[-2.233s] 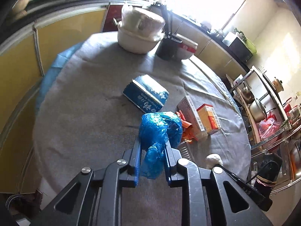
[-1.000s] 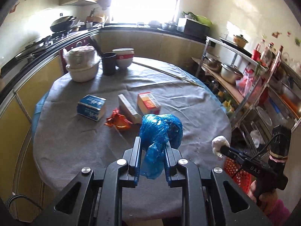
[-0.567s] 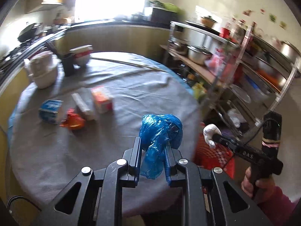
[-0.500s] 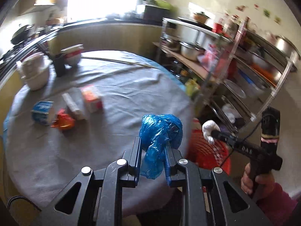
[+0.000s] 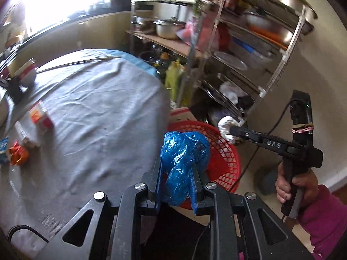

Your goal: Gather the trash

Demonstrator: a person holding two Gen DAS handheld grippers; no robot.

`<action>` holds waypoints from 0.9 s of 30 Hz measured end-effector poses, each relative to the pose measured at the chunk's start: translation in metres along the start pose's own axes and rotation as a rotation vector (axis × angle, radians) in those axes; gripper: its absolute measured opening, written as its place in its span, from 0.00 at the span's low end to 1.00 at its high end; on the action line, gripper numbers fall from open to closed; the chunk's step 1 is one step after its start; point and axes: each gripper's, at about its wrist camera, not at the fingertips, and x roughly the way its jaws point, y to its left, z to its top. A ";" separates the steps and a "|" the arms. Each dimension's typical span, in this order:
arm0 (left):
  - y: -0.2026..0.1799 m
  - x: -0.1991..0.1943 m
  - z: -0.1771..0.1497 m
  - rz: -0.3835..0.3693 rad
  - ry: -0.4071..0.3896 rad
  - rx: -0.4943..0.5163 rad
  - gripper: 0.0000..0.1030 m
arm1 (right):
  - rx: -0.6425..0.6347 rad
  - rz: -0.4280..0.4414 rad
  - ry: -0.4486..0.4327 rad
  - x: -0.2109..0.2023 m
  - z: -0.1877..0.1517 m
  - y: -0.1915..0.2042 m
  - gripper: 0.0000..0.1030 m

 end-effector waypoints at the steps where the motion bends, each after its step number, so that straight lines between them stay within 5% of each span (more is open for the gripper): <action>1: -0.003 0.006 0.002 -0.011 0.012 0.008 0.22 | 0.008 -0.003 0.007 0.002 -0.001 -0.003 0.29; 7: -0.015 0.031 0.006 -0.031 0.067 0.043 0.37 | 0.110 0.004 0.059 0.013 -0.001 -0.022 0.34; 8: -0.015 0.032 0.007 -0.023 0.064 0.044 0.49 | 0.124 0.003 0.060 0.013 0.000 -0.024 0.39; 9: -0.014 0.029 0.006 -0.016 0.054 0.043 0.54 | 0.140 0.003 0.054 0.012 0.001 -0.027 0.58; 10: -0.012 0.027 0.006 -0.008 0.038 0.044 0.55 | 0.146 0.005 0.040 0.010 0.001 -0.028 0.66; 27: 0.076 -0.039 -0.015 0.141 -0.086 -0.138 0.58 | 0.003 0.071 0.046 0.032 0.014 0.052 0.66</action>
